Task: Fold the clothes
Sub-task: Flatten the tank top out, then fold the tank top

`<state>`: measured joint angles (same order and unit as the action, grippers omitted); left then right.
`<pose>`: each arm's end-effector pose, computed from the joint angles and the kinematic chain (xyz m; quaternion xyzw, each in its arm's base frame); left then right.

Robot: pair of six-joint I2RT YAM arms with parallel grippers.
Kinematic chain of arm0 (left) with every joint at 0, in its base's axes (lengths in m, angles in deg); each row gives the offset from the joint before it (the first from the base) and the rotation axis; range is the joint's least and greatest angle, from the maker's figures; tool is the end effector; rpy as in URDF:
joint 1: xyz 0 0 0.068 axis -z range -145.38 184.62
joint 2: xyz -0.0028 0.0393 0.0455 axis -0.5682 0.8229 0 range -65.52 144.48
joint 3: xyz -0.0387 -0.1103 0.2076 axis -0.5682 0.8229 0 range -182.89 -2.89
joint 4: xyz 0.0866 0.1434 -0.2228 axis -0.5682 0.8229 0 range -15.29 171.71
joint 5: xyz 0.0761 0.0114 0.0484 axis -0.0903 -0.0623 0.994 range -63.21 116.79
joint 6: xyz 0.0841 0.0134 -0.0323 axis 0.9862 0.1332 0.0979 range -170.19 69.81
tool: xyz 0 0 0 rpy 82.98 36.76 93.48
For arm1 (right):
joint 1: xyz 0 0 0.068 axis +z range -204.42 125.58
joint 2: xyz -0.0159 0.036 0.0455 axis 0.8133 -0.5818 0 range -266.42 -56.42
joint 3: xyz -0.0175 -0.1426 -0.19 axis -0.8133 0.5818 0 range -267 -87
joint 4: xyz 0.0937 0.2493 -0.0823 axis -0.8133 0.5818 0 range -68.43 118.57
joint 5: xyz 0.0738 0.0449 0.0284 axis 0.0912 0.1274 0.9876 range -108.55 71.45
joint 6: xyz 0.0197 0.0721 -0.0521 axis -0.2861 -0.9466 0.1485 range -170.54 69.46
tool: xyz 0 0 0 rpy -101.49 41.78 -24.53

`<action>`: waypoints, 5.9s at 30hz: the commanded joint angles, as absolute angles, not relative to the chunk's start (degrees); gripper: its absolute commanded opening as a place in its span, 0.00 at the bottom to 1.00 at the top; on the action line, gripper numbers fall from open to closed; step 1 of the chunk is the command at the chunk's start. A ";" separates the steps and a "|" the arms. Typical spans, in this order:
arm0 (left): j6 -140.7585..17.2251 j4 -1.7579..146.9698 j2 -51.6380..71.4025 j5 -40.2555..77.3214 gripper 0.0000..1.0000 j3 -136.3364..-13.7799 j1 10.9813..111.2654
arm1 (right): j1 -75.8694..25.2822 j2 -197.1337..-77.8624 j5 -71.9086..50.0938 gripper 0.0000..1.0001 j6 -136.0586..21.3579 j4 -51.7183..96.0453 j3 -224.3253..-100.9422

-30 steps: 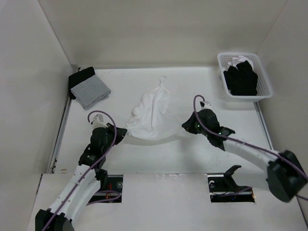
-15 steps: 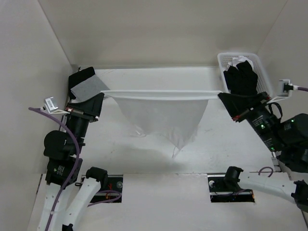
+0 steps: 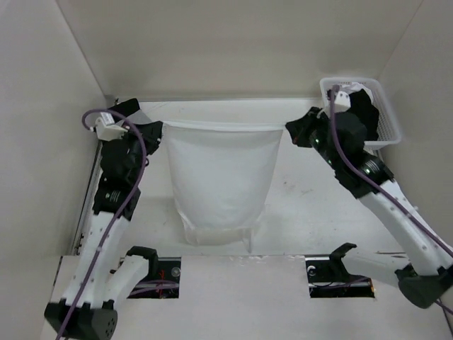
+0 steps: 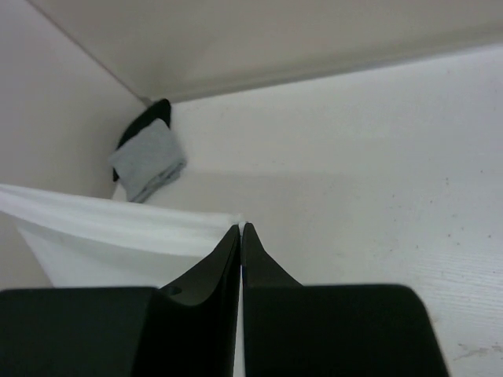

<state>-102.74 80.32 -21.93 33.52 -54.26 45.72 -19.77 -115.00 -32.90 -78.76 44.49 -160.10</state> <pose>0.2595 -0.0410 0.3718 -0.2846 0.6327 -0.3446 0.6324 0.2521 0.1497 0.4099 0.0394 0.7545 0.2575 0.6024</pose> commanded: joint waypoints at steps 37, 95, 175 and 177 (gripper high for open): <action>-108.27 76.87 -35.95 7.02 0.04 -6.24 36.68 | -18.01 -104.88 -18.27 0.03 -101.15 15.47 -102.30; -106.96 45.98 17.79 27.32 0.42 -26.88 42.40 | -31.17 -146.67 -12.14 0.35 -94.13 1.62 -128.31; -105.64 61.99 7.38 24.95 0.02 -41.81 43.28 | -33.53 -132.40 -12.59 0.02 -91.31 13.94 -136.64; -107.05 59.78 12.93 23.99 0.02 -44.80 42.84 | -35.56 -139.00 -10.38 0.02 -91.93 12.52 -140.86</action>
<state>-106.17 70.59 8.67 24.60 -39.29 43.68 -33.19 -134.11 -16.46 -91.24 21.97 -134.05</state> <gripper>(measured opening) 0.026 0.022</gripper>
